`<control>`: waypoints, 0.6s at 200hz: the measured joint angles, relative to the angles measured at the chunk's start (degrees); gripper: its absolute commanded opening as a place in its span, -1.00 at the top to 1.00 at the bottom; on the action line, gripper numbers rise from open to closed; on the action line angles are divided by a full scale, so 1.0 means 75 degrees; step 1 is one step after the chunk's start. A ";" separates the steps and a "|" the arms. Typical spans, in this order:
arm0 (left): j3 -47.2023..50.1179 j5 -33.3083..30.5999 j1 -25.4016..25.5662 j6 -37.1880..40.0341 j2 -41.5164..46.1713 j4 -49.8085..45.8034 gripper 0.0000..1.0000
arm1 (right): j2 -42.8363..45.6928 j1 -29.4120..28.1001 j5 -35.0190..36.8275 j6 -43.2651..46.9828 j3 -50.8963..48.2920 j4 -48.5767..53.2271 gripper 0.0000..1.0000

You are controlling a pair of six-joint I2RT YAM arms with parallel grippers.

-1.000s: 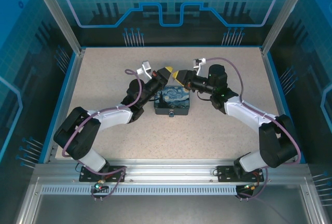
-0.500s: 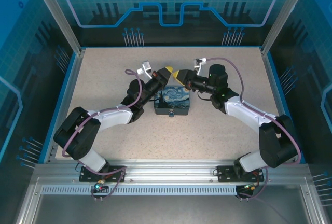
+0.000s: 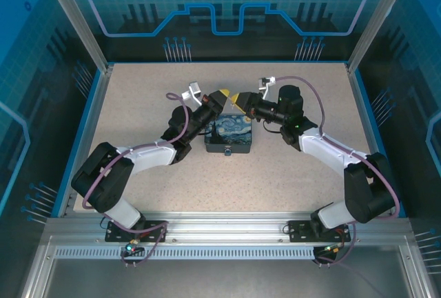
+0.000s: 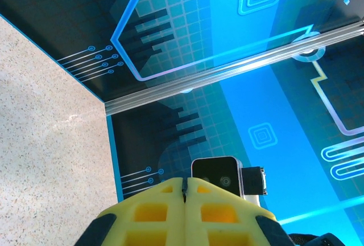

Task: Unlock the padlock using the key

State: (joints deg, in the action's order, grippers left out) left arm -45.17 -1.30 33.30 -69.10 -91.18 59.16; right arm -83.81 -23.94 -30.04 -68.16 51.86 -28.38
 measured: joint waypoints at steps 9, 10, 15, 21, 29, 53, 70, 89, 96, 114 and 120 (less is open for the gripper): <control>0.0003 -0.0003 0.0006 -0.0003 0.0000 0.0003 1.00 | -0.0003 0.0000 0.0000 -0.0006 0.0000 0.0000 0.56; 0.0003 -0.0003 0.0009 -0.0003 0.0000 0.0003 1.00 | 0.0000 0.0000 0.0000 -0.0006 0.0000 0.0003 0.56; 0.0003 -0.0003 0.0015 0.0000 0.0000 0.0006 1.00 | -0.0003 0.0000 0.0000 -0.0006 0.0000 0.0000 0.57; 0.0003 -0.0003 0.0023 0.0000 0.0000 0.0012 1.00 | -0.0003 0.0000 0.0000 -0.0003 0.0000 0.0000 0.57; 0.0003 -0.0003 0.0029 0.0000 0.0000 0.0015 1.00 | 0.0000 0.0000 0.0000 -0.0006 0.0000 0.0000 0.57; 0.0003 -0.0006 0.0035 0.0000 0.0000 0.0017 1.00 | -0.0003 0.0000 0.0000 -0.0006 0.0000 -0.0003 0.57; 0.0003 -0.0012 0.0035 0.0000 -0.0003 0.0017 1.00 | 0.0000 0.0000 -0.0003 -0.0041 0.0000 -0.0017 0.62; 0.0003 -0.0061 0.0038 0.0000 -0.0003 0.0026 1.00 | -0.0003 0.0000 -0.0006 -0.0093 0.0000 -0.0067 0.74; 0.0003 -0.0067 0.0041 0.0000 -0.0009 0.0035 1.00 | -0.0003 0.0000 -0.0009 -0.0117 0.0000 -0.0082 0.78; 0.0003 -0.0099 0.0041 0.0000 -0.0009 0.0044 1.00 | -0.0003 0.0000 -0.0003 -0.0140 -0.0003 -0.0102 0.87; 0.0003 -0.0117 0.0041 0.0000 -0.0009 0.0047 1.00 | -0.0003 0.0000 0.0000 -0.0146 -0.0003 -0.0105 0.90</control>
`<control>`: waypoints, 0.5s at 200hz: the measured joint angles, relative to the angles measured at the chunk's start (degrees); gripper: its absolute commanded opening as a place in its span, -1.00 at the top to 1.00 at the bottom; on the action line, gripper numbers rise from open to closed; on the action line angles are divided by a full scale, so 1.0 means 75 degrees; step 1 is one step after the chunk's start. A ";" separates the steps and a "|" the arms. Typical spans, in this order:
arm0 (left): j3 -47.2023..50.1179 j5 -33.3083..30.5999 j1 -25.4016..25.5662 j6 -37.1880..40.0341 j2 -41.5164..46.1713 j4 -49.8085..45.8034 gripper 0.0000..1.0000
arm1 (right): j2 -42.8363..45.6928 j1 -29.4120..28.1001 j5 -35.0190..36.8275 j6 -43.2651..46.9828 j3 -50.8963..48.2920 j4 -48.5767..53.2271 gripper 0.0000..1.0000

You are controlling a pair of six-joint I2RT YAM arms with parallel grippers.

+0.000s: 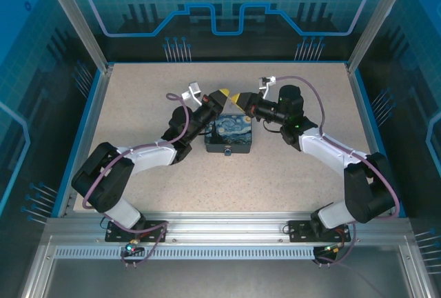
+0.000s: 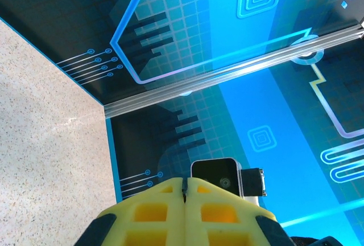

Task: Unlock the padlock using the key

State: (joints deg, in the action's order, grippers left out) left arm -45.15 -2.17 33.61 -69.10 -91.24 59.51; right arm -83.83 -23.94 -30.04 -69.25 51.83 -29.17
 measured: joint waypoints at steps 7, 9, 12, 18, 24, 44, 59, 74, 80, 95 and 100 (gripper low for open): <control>0.0000 -0.0012 0.0000 0.0000 0.0000 0.0009 1.00 | 0.0000 0.0009 0.0000 -0.0012 0.0000 -0.0006 0.96; 0.0000 -0.0017 0.0000 0.0000 0.0000 0.0012 1.00 | 0.0000 0.0009 0.0000 -0.0012 0.0000 -0.0006 0.98; 0.0000 -0.0023 0.0000 0.0000 0.0000 0.0017 1.00 | 0.0000 0.0015 0.0000 -0.0032 0.0000 -0.0003 1.00; 0.0000 -0.0026 0.0000 0.0000 0.0000 0.0023 1.00 | 0.0000 0.0015 0.0000 -0.0029 0.0000 -0.0003 1.00; 0.0000 -0.0026 0.0000 0.0000 -0.0003 0.0029 1.00 | 0.0003 0.0017 0.0003 -0.0041 0.0000 -0.0009 1.00; 0.0006 -0.0026 0.0000 0.0000 -0.0003 0.0047 1.00 | 0.0003 0.0038 0.0000 -0.0041 -0.0009 -0.0015 1.00; 0.0093 -0.0023 0.0009 0.0000 0.0000 0.0067 1.00 | 0.0003 0.0064 0.0000 -0.0058 -0.0029 -0.0035 1.00; 0.0230 -0.0023 0.0032 0.0000 0.0000 0.0125 1.00 | 0.0003 0.0102 -0.0006 -0.0096 -0.0154 -0.0073 1.00; 0.0300 -0.0023 0.0050 0.0000 0.0000 0.0125 1.00 | 0.0003 0.0125 -0.0015 -0.0119 -0.0216 -0.0073 1.00; 0.0449 -0.0015 0.0090 0.0000 0.0000 0.0119 0.98 | 0.0003 0.0149 -0.0035 -0.0189 -0.0338 -0.0061 1.00; 0.0484 -0.0009 0.0093 -0.0003 0.0000 0.0122 0.95 | 0.0003 0.0149 -0.0032 -0.0201 -0.0364 -0.0061 1.00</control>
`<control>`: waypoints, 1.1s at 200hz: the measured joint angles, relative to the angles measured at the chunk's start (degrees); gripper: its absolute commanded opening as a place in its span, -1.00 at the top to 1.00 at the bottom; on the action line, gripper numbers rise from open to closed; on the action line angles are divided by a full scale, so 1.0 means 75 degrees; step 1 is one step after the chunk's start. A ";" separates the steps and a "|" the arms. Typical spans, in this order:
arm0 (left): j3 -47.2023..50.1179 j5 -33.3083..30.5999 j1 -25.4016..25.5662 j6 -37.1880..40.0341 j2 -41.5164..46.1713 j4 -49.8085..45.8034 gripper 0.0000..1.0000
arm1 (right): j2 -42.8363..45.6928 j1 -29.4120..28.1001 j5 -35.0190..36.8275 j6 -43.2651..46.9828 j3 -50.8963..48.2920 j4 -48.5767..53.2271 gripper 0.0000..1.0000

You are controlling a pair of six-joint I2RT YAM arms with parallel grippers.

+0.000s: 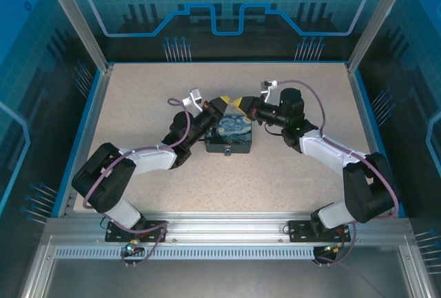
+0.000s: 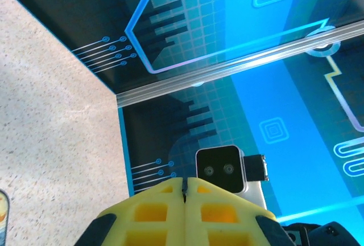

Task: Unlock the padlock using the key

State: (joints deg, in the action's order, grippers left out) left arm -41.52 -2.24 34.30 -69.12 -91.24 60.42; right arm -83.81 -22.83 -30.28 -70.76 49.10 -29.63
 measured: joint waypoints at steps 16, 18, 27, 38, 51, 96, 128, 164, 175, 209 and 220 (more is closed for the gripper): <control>0.0023 0.0023 0.0000 0.0006 0.0000 0.0000 0.84 | -0.0003 0.0000 0.0000 -0.0047 -0.0038 -0.0009 1.00; 0.0023 0.0026 0.0000 0.0000 0.0000 0.0000 0.82 | -0.0003 0.0000 0.0000 -0.0055 -0.0041 -0.0009 1.00; 0.0023 0.0044 -0.0003 0.0003 0.0000 -0.0003 0.71 | -0.0003 0.0000 0.0000 -0.0058 -0.0044 -0.0009 1.00; 0.0029 0.0061 -0.0044 -0.0012 0.0003 -0.0012 0.64 | 0.0000 0.0006 0.0012 -0.0058 -0.0055 -0.0009 1.00; 0.0029 0.0085 -0.0117 0.0003 0.0012 -0.0023 0.62 | 0.0000 0.0035 0.0015 -0.0052 -0.0090 0.0000 1.00; 0.0029 0.0323 -0.0326 -0.0055 0.0047 -0.0096 0.49 | 0.0224 0.0061 0.0035 0.0079 -0.0204 0.0329 1.00; 0.0029 0.0595 -0.0332 -0.0207 0.0047 -0.0213 0.33 | 0.0321 0.0058 0.0038 0.0137 -0.0204 0.0405 1.00; 0.0026 0.0688 -0.0297 -0.0286 0.0047 -0.0300 0.31 | 0.0318 0.0050 0.0035 0.0178 -0.0175 0.0493 1.00; 0.0026 0.0708 -0.0277 -0.0323 0.0044 -0.0309 0.31 | 0.0318 0.0044 0.0038 0.0178 -0.0134 0.0507 1.00; -0.0047 0.0769 -0.0187 -0.0379 0.0035 -0.0361 0.33 | 0.0283 -0.0003 0.0047 0.0178 -0.0082 0.0516 1.00; -0.0073 0.0769 -0.0157 -0.0391 0.0015 -0.0361 0.35 | 0.0248 -0.0020 0.0041 0.0178 -0.0082 0.0516 1.00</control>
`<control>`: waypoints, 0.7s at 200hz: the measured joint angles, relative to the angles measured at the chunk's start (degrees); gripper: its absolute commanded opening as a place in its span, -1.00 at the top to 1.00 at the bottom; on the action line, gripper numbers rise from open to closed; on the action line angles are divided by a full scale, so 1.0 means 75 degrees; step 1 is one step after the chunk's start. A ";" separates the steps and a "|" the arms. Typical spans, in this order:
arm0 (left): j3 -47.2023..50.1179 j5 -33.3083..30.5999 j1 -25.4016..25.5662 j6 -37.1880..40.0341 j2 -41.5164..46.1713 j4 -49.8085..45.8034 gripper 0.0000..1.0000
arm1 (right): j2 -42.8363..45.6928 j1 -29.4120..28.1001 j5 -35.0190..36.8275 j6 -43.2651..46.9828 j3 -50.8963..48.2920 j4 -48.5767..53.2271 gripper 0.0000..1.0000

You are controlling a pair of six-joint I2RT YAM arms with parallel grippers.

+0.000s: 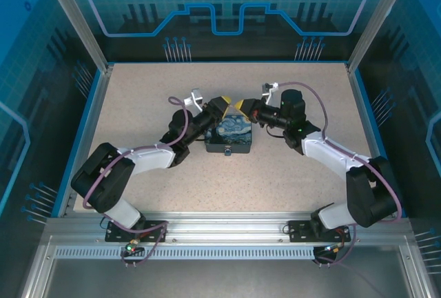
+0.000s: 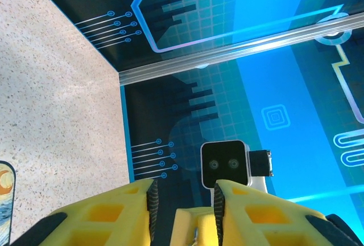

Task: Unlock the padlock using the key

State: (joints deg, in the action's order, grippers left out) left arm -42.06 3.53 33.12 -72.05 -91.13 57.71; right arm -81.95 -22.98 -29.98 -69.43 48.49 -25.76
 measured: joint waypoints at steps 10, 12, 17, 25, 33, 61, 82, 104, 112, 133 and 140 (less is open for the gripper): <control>-0.0017 0.0000 0.0009 -0.0006 -0.0015 -0.0003 0.40 | -0.0023 -0.0015 0.0006 0.0000 0.0000 0.0000 1.00; -0.0020 0.0000 0.0009 -0.0012 -0.0020 0.0003 0.42 | -0.0029 -0.0017 0.0009 0.0000 0.0000 0.0000 1.00; -0.0032 0.0000 0.0009 -0.0009 -0.0035 0.0003 0.46 | -0.0038 -0.0026 0.0009 0.0000 0.0000 0.0000 1.00; -0.0058 0.0003 0.0023 -0.0017 -0.0064 0.0006 0.56 | -0.0052 -0.0038 0.0012 0.0000 0.0000 0.0000 1.00; -0.0079 0.0012 0.0029 -0.0029 -0.0102 0.0003 0.65 | -0.0070 -0.0047 0.0012 0.0000 0.0000 0.0000 1.00; -0.0087 0.0047 0.0041 -0.0050 -0.0175 0.0003 0.95 | -0.0114 -0.0050 0.0026 0.0000 0.0000 -0.0006 1.00; -0.0093 0.0038 0.0041 -0.0099 -0.0204 0.0017 1.00 | -0.0128 -0.0050 0.0052 0.0000 0.0000 0.0000 1.00; -0.0102 0.0038 0.0041 -0.0099 -0.0207 0.0032 1.00 | -0.0128 -0.0050 0.0052 -0.0006 0.0000 -0.0003 0.69; -0.0102 0.0044 0.0044 -0.0099 -0.0210 0.0044 1.00 | -0.0128 -0.0052 0.0052 -0.0020 0.0000 0.0000 0.60; -0.0125 0.0047 0.0044 -0.0096 -0.0224 0.0061 1.00 | -0.0125 -0.0052 0.0020 -0.0003 0.0000 -0.0047 0.53; -0.0128 0.0047 0.0044 -0.0096 -0.0230 0.0058 1.00 | -0.0125 -0.0061 -0.0003 -0.0003 0.0000 -0.0058 0.53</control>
State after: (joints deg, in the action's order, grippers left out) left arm -43.03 3.88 33.45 -72.77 -92.86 58.15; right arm -82.89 -23.44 -30.00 -69.45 48.49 -26.20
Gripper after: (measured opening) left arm 0.054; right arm 0.230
